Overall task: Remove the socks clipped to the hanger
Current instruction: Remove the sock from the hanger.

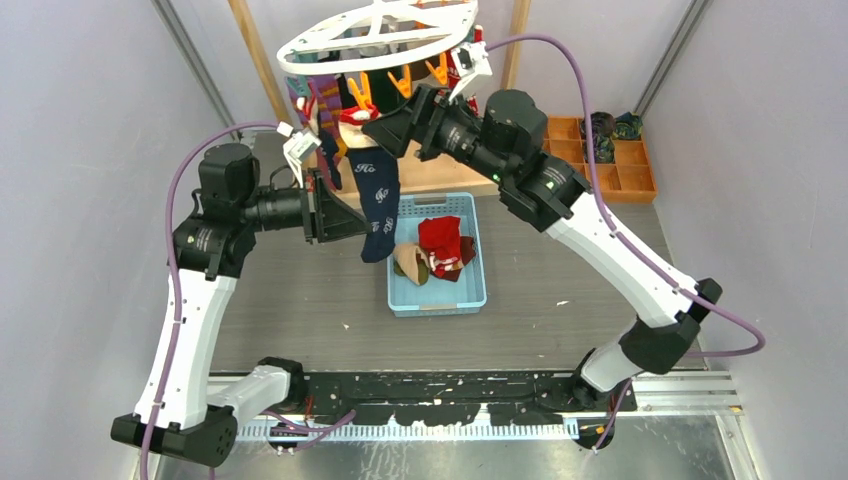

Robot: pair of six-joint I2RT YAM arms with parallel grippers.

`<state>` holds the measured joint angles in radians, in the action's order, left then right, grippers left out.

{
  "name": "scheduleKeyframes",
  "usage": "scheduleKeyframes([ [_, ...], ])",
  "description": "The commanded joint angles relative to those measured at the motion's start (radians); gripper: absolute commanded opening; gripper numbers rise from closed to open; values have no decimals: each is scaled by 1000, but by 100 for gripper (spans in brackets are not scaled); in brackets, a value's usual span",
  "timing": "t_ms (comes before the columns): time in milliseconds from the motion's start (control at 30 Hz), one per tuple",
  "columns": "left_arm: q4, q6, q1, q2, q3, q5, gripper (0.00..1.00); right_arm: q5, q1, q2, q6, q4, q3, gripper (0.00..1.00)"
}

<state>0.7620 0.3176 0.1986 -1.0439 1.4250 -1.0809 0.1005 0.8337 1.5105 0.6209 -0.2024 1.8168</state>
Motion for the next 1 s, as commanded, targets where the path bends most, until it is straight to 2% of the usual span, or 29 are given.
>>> scheduleKeyframes([
  [0,15,-33,10,26,2,16,0,-96,2,65,-88,-33,95,86],
  [400,55,-55,21,28,18,44,0,-196,29,251,-197,-60,354,86],
  [567,58,-57,23,23,25,49,0,-202,30,329,-208,-80,475,83],
  [867,84,-73,24,23,46,66,0,-182,29,378,-239,-62,524,57],
  [967,92,-80,24,25,43,72,0,-183,28,376,-242,-59,527,42],
])
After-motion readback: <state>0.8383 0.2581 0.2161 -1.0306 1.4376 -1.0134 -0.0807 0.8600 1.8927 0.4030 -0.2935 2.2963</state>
